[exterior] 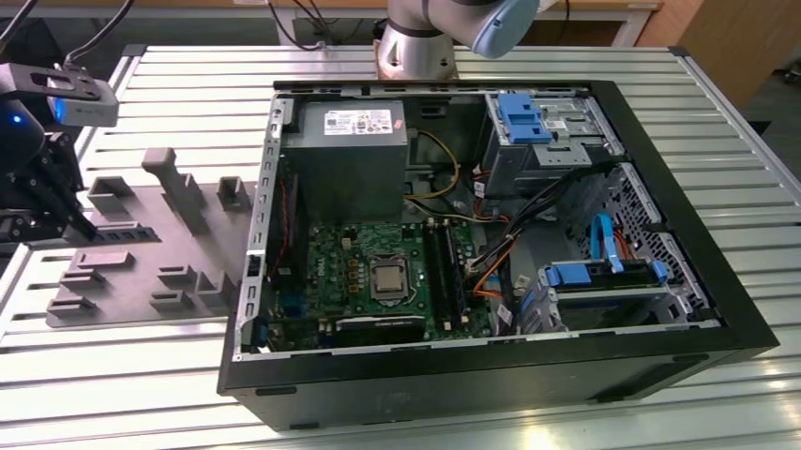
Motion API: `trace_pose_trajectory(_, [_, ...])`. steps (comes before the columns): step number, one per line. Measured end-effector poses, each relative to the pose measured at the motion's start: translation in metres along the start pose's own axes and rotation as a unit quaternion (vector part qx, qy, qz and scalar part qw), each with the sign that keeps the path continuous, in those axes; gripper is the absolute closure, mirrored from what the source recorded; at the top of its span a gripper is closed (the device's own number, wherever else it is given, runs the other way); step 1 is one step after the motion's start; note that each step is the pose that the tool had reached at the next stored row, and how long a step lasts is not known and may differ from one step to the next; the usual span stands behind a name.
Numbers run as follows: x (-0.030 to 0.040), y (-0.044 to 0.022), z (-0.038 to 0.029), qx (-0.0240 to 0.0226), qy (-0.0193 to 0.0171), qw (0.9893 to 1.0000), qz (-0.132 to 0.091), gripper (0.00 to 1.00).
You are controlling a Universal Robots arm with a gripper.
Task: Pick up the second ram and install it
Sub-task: 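Pick up the second ram and move it above second insertion slot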
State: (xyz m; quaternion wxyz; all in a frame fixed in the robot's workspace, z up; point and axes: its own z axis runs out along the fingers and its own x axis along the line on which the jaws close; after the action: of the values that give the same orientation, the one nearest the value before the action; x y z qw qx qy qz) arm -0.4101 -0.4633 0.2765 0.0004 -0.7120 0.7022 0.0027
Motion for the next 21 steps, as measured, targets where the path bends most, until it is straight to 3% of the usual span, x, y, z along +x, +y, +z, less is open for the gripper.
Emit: trace_pose_trajectory(21, [-0.0004, 0.0, -0.0067, 0.0, 0.0, 1.0, 0.0, 0.86])
